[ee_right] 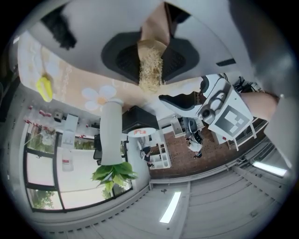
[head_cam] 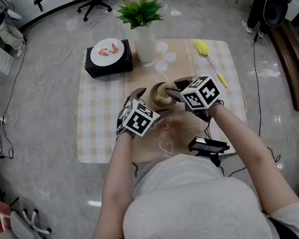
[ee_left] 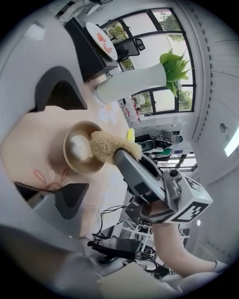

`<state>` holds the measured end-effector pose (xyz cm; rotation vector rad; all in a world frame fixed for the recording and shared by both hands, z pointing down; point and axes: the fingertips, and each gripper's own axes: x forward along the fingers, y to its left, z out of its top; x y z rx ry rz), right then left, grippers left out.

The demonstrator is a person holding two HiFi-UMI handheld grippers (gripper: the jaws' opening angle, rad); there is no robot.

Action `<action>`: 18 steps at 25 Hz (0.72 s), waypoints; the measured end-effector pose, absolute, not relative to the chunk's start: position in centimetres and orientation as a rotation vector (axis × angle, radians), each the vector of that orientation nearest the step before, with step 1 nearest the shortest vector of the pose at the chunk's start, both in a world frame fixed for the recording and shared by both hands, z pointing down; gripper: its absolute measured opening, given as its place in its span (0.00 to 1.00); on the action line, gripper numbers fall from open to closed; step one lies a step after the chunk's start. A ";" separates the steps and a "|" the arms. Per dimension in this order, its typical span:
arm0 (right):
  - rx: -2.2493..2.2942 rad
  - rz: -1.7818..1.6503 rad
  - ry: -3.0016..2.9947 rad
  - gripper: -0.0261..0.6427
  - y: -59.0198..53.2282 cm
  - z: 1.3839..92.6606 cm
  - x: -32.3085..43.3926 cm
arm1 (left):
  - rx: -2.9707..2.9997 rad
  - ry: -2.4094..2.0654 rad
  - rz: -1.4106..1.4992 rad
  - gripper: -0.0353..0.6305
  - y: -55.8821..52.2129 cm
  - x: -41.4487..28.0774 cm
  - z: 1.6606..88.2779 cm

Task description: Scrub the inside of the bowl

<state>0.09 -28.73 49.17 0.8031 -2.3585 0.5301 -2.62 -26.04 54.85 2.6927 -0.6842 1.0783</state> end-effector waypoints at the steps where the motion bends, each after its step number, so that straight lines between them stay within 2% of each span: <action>1: 0.836 0.534 -2.371 0.19 -28.9 48.8 0.1 | 2.697 -0.687 1.064 0.80 -25.9 -2.7 54.6; 4: 0.913 0.553 -2.407 0.19 -29.1 48.0 0.1 | 2.704 -0.715 0.992 0.77 -25.7 -3.0 53.4; 8: 1.013 0.568 -2.429 0.19 -29.1 47.1 0.2 | 2.752 -0.798 0.886 0.67 -25.8 -3.4 50.7; 14: 1.106 0.567 -2.427 0.19 -28.3 46.7 0.3 | 2.808 -0.871 0.789 0.38 -25.8 -3.6 48.6; 18: 1.129 0.549 -2.422 0.19 -27.4 46.4 0.2 | 2.821 -0.923 0.798 0.16 -25.6 -4.3 48.7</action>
